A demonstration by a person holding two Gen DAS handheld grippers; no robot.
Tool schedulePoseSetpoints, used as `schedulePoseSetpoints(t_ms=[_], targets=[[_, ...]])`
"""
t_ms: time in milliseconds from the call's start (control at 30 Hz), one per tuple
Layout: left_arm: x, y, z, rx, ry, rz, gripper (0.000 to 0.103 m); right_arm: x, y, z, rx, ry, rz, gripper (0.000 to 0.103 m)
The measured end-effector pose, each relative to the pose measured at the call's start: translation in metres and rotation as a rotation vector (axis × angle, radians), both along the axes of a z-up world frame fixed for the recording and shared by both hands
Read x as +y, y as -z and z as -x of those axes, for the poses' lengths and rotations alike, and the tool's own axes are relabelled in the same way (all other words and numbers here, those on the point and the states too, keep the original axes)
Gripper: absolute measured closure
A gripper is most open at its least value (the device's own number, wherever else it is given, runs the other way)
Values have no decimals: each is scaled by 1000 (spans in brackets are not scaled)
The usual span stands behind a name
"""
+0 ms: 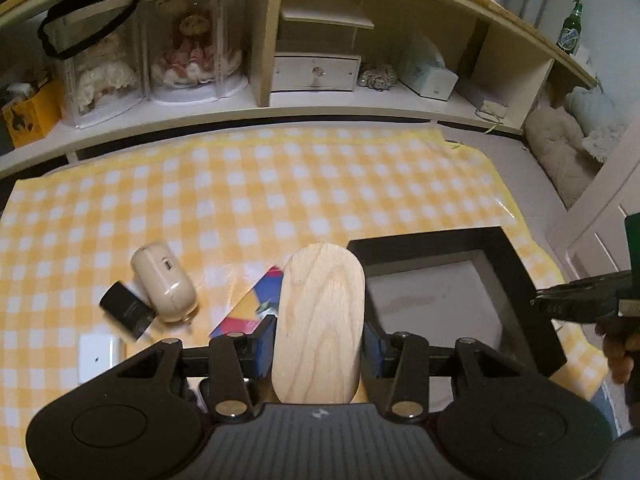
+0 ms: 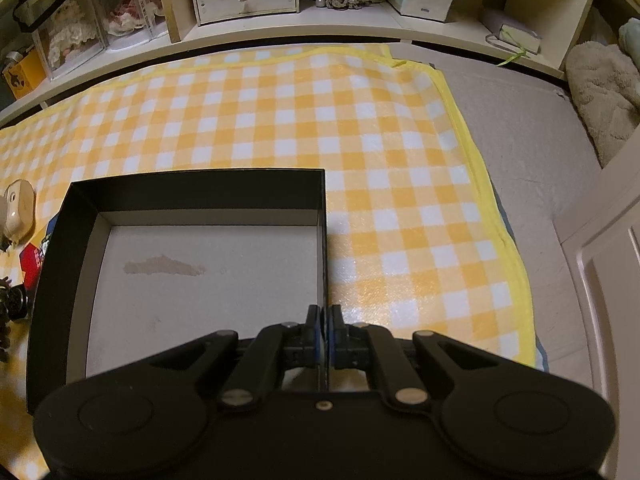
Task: Organize rigid objects
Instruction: 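Close the left tool on the wooden oval and lift it, then carry the wooden oval into the black box and open the left tool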
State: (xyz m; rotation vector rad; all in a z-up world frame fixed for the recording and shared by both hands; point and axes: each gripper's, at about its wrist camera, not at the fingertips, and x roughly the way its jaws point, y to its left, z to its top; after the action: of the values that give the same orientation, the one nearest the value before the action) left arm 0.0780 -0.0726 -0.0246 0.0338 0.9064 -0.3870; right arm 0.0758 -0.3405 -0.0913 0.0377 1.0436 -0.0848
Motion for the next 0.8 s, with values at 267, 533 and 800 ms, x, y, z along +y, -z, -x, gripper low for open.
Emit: schedulePoseSetpoints(t_ms=[267, 533, 800], targets=[[-48, 7, -12, 62, 47, -4, 57, -1, 1, 1, -10, 17, -28, 100], [-86, -16, -22, 74, 29, 40, 58, -3, 1, 0, -15, 29, -57, 100], [-126, 26, -20, 169, -18, 141, 57, -4, 1, 2, -21, 36, -79, 100]])
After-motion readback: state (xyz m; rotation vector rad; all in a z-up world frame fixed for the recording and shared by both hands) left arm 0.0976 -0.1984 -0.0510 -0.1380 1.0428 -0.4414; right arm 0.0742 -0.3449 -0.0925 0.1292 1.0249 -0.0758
